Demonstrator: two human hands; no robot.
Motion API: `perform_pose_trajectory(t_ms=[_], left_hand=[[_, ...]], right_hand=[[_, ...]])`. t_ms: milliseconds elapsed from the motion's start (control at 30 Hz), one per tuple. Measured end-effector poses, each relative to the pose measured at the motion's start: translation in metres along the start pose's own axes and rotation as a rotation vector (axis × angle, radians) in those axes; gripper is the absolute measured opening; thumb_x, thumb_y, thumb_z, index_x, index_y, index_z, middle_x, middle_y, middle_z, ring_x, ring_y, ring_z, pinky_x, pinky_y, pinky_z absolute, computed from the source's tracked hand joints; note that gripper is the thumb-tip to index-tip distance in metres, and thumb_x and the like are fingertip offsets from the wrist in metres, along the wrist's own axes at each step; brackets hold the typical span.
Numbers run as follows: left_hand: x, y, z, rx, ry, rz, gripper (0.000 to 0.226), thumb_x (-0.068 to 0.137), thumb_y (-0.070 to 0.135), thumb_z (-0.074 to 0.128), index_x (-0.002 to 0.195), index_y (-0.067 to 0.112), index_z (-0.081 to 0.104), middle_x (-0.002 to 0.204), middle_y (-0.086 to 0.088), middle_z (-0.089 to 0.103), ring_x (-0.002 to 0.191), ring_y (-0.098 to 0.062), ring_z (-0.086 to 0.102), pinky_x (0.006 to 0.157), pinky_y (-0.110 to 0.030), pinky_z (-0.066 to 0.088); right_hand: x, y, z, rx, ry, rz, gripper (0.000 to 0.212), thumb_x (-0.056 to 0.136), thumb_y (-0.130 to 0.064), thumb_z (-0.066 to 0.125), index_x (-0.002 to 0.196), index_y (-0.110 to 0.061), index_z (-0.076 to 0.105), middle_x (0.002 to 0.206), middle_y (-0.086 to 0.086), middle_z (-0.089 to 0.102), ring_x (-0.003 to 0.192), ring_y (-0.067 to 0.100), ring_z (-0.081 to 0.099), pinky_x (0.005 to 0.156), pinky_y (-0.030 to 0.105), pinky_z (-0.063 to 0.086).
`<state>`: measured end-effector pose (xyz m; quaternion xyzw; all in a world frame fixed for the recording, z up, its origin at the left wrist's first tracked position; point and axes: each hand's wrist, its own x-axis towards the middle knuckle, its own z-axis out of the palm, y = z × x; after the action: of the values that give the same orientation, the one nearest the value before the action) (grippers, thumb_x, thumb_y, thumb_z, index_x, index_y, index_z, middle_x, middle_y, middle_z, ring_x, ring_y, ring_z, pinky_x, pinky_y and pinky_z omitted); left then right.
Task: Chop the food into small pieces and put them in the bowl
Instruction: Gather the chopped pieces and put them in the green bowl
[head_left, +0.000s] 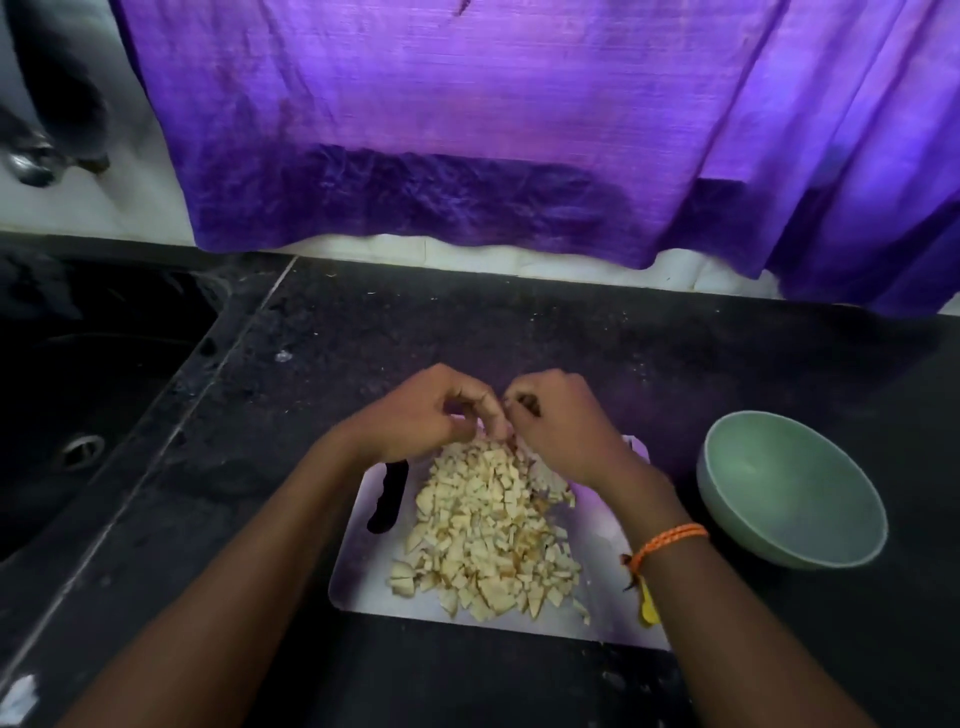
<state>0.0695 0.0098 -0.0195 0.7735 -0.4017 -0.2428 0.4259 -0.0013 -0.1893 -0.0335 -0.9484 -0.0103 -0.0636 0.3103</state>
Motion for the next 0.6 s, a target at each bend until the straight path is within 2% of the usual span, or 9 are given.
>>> perform_pose_trajectory(t_ms=[67,133,200,300,400,467,533,600], left_hand=[[-0.008,-0.002,0.003,-0.02,0.122,-0.054,0.036,0.085,-0.015,0.06,0.091,0.012,0.082,0.091,0.003,0.08,0.083,-0.003,0.073,0.076,-0.019,0.053],[-0.016,-0.006,0.011,-0.041,0.26,-0.086,0.027,0.085,-0.003,0.065,0.082,0.018,0.082,0.083,0.007,0.079,0.075,-0.003,0.071,0.07,-0.017,0.049],[-0.021,-0.01,0.019,-0.046,0.394,-0.129,0.022,0.081,0.009,0.064,0.076,0.025,0.08,0.08,0.01,0.077,0.074,-0.005,0.071,0.071,-0.023,0.051],[-0.024,-0.016,0.032,0.001,0.531,-0.183,0.031,0.081,0.001,0.068,0.075,0.03,0.078,0.081,0.015,0.076,0.08,-0.007,0.071,0.078,-0.033,0.053],[-0.027,-0.014,0.042,0.062,0.584,-0.213,0.036,0.081,-0.005,0.068,0.077,0.03,0.078,0.083,0.015,0.074,0.083,-0.009,0.07,0.082,-0.037,0.056],[-0.027,-0.013,0.046,0.068,0.599,-0.245,0.037,0.083,-0.005,0.065,0.081,0.03,0.077,0.087,0.013,0.073,0.083,-0.011,0.069,0.078,-0.04,0.057],[-0.028,-0.01,0.051,0.079,0.599,-0.268,0.038,0.085,-0.005,0.064,0.086,0.031,0.078,0.094,0.014,0.073,0.089,-0.009,0.069,0.08,-0.04,0.058],[-0.03,-0.005,0.057,0.092,0.587,-0.275,0.04,0.085,-0.004,0.064,0.094,0.031,0.079,0.102,0.016,0.073,0.1,-0.007,0.067,0.088,-0.04,0.058]], right_hand=[[0.005,-0.003,0.014,-0.018,-0.026,-0.049,0.019,0.089,-0.005,0.056,0.083,-0.016,0.071,0.082,-0.001,0.061,0.078,0.019,0.057,0.07,0.043,0.052],[0.006,-0.009,0.023,-0.023,-0.054,-0.105,0.02,0.09,-0.002,0.055,0.092,-0.016,0.069,0.093,-0.002,0.056,0.09,0.018,0.052,0.074,0.041,0.049],[0.006,-0.016,0.028,-0.019,-0.084,-0.146,0.021,0.09,0.002,0.053,0.098,-0.013,0.067,0.102,-0.003,0.057,0.097,0.017,0.049,0.079,0.037,0.047],[0.0,-0.018,0.034,-0.024,-0.144,-0.164,0.031,0.088,0.006,0.051,0.107,-0.014,0.066,0.116,-0.004,0.057,0.106,0.016,0.05,0.088,0.037,0.049],[-0.016,-0.01,0.032,-0.078,-0.18,-0.149,0.054,0.083,0.012,0.052,0.126,-0.016,0.066,0.133,-0.006,0.053,0.123,0.014,0.047,0.098,0.034,0.049],[-0.033,-0.004,0.023,-0.085,-0.182,-0.132,0.063,0.08,0.015,0.052,0.133,-0.018,0.065,0.136,-0.009,0.051,0.128,0.012,0.045,0.1,0.032,0.049],[-0.052,0.004,0.009,-0.073,-0.175,-0.1,0.061,0.082,0.012,0.054,0.133,-0.021,0.064,0.134,-0.013,0.05,0.127,0.008,0.044,0.102,0.03,0.048],[-0.071,0.011,-0.006,-0.05,-0.189,-0.09,0.054,0.086,0.007,0.057,0.132,-0.021,0.064,0.131,-0.015,0.05,0.125,0.005,0.045,0.104,0.028,0.046]])
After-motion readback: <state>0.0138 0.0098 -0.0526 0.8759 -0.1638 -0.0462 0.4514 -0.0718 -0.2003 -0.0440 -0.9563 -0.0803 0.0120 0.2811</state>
